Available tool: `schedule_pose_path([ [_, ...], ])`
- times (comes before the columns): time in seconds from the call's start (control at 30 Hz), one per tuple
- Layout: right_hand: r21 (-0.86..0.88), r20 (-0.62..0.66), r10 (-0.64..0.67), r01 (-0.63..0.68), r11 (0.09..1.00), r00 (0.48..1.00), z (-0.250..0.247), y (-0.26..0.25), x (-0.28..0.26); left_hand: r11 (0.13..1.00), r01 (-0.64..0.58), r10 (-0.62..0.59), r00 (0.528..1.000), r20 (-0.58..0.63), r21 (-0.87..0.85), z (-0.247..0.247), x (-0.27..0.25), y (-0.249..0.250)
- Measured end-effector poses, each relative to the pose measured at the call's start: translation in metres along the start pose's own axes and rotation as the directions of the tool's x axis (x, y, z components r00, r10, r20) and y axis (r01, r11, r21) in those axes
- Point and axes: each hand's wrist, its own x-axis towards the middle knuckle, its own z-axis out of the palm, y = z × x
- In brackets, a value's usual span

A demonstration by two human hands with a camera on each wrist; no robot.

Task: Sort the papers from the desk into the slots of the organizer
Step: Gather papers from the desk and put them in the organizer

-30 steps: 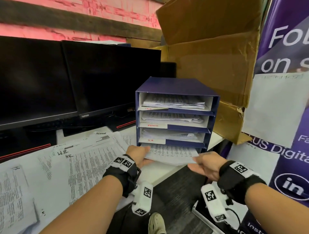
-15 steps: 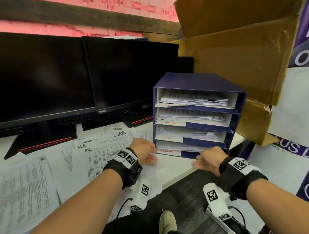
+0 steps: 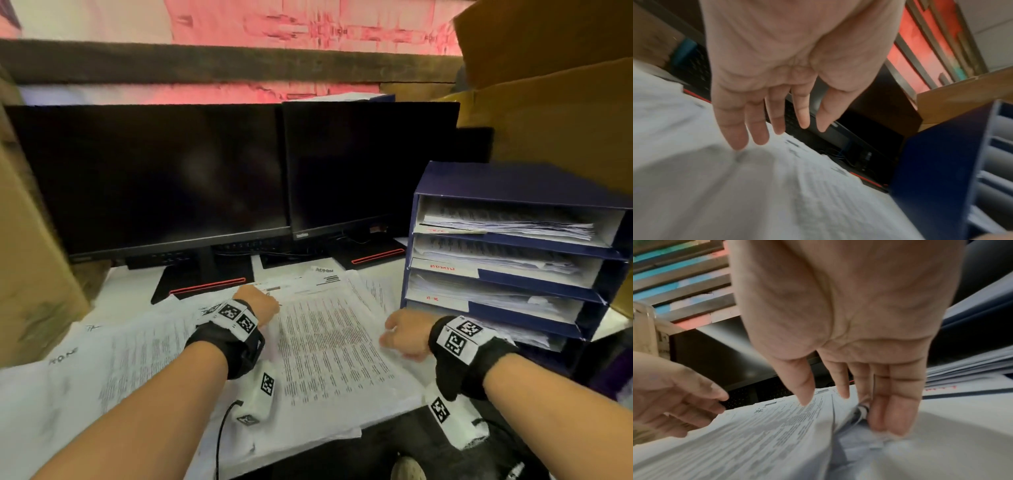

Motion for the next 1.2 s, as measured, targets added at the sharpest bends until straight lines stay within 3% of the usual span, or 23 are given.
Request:
schedule_pose_path([
  [0.13,-0.045,0.006,0.035,-0.035,0.998,0.999,0.004,-0.014,0.013,0.983,0.102,-0.111,0.992,0.056,0.151,-0.021,0.019,-0.04],
  [0.37,-0.28,0.035,-0.035,0.043,0.959,0.999,0.001,-0.028,0.037,0.989,0.119,-0.134,0.973,0.187,0.089,-0.02,0.044,-0.047],
  [0.5,-0.363,0.039,-0.04,0.051,0.93,0.998,-0.001,-0.031,0.048,0.983,0.062,-0.095,0.977,0.189,0.175,-0.017,0.042,-0.035],
  [0.6,-0.355,0.061,-0.054,0.073,0.932,0.997,-0.002,-0.029,0.057,0.949,-0.062,0.004,0.983,0.183,0.31,-0.013,0.041,-0.03],
  [0.73,-0.161,0.104,-0.03,0.046,0.986,0.994,-0.003,-0.021,0.071,0.968,-0.164,0.134,0.978,0.161,0.19,-0.016,0.049,-0.024],
  [0.83,0.05,0.008,-0.059,0.059,0.997,0.998,-0.004,-0.02,0.083,0.988,-0.148,0.153,0.972,0.18,-0.037,-0.024,0.056,-0.027],
  [0.9,0.172,-0.095,-0.134,0.149,0.974,0.986,-0.006,-0.023,0.086,0.977,-0.099,0.136,0.971,0.198,-0.187,-0.028,0.061,-0.032],
  [1.0,0.313,-0.357,-0.159,0.278,0.908,0.921,-0.014,-0.031,0.08,0.933,0.045,0.028,0.98,0.197,-0.358,-0.029,0.068,-0.037],
  [1.1,0.28,-0.52,-0.124,0.306,0.91,0.845,-0.021,-0.036,0.075,0.913,0.159,-0.09,0.977,0.193,-0.377,-0.026,0.073,-0.035],
  [1.2,0.101,-0.594,-0.144,0.252,0.963,0.791,-0.023,-0.043,0.062,0.862,0.222,-0.133,0.967,0.219,-0.456,-0.013,0.07,-0.03],
])
